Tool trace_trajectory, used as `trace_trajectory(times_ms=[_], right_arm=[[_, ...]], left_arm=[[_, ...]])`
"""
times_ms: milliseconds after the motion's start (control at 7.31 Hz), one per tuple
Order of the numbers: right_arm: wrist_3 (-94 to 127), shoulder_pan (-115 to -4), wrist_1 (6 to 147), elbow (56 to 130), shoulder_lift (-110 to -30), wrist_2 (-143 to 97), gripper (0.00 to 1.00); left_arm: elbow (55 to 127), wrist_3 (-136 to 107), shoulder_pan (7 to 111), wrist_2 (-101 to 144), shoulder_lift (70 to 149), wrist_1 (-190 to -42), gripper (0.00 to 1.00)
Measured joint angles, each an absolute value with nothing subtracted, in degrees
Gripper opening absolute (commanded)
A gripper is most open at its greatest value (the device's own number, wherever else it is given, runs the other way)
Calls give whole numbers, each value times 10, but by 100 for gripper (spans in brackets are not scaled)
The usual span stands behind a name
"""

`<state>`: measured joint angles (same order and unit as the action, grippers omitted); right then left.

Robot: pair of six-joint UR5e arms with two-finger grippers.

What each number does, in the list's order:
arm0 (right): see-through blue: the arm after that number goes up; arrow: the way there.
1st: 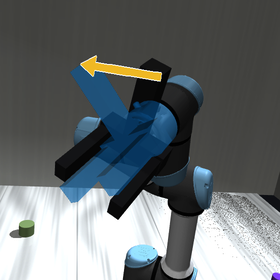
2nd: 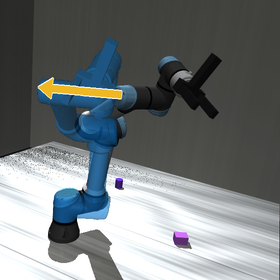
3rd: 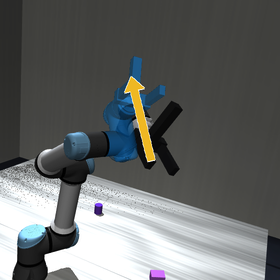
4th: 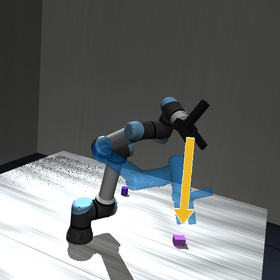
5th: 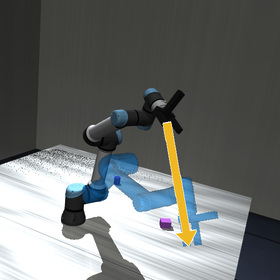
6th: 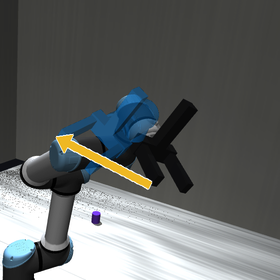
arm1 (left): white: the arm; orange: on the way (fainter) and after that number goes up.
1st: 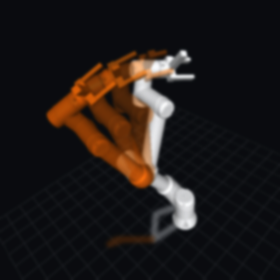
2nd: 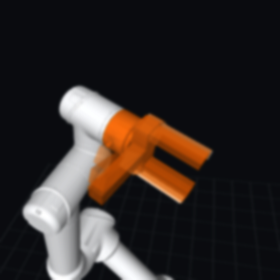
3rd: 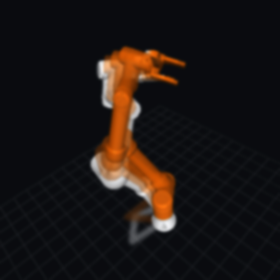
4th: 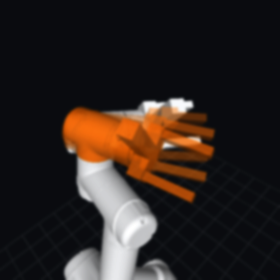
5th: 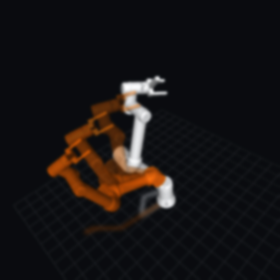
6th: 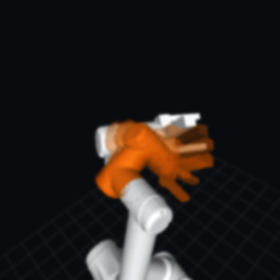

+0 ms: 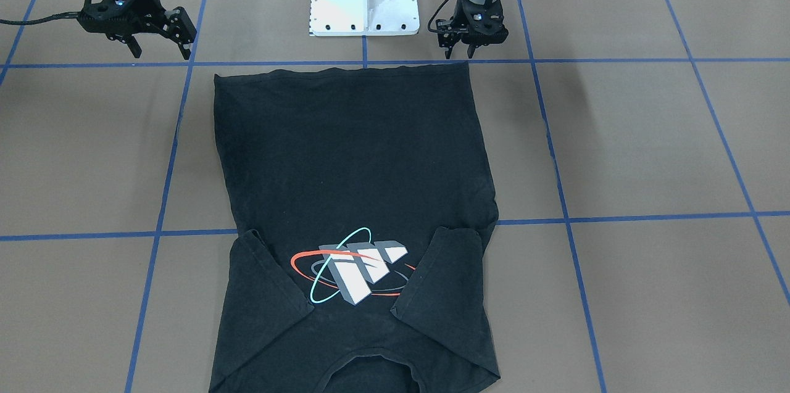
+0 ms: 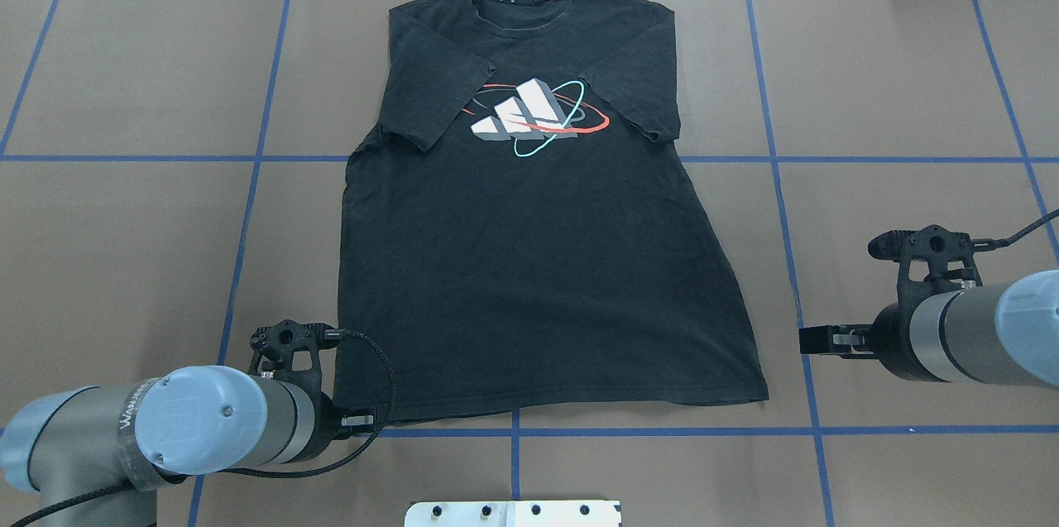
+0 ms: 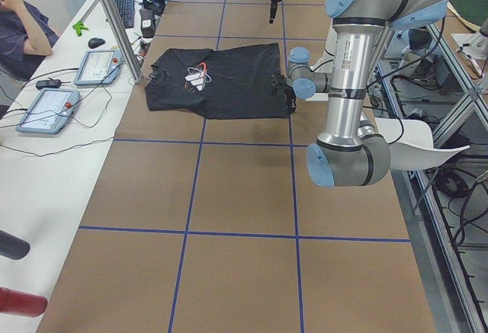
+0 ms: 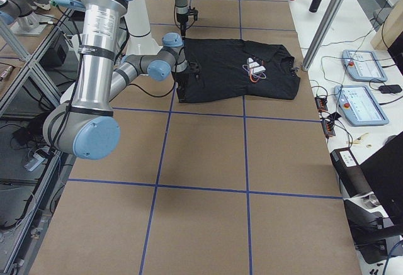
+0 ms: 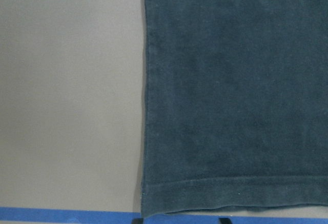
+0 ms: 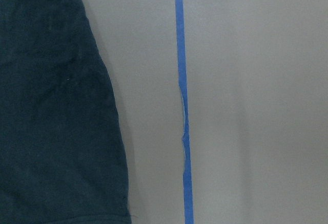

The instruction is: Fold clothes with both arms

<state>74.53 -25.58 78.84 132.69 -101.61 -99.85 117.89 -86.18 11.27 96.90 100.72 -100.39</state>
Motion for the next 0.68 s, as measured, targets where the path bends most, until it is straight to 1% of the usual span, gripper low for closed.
trace_trajectory(times_ms=[684], right_arm=[[745, -255, 788, 1326, -1015, -998, 100]], left_arm=[[1172, -824, 118, 970, 1005, -1005, 51]])
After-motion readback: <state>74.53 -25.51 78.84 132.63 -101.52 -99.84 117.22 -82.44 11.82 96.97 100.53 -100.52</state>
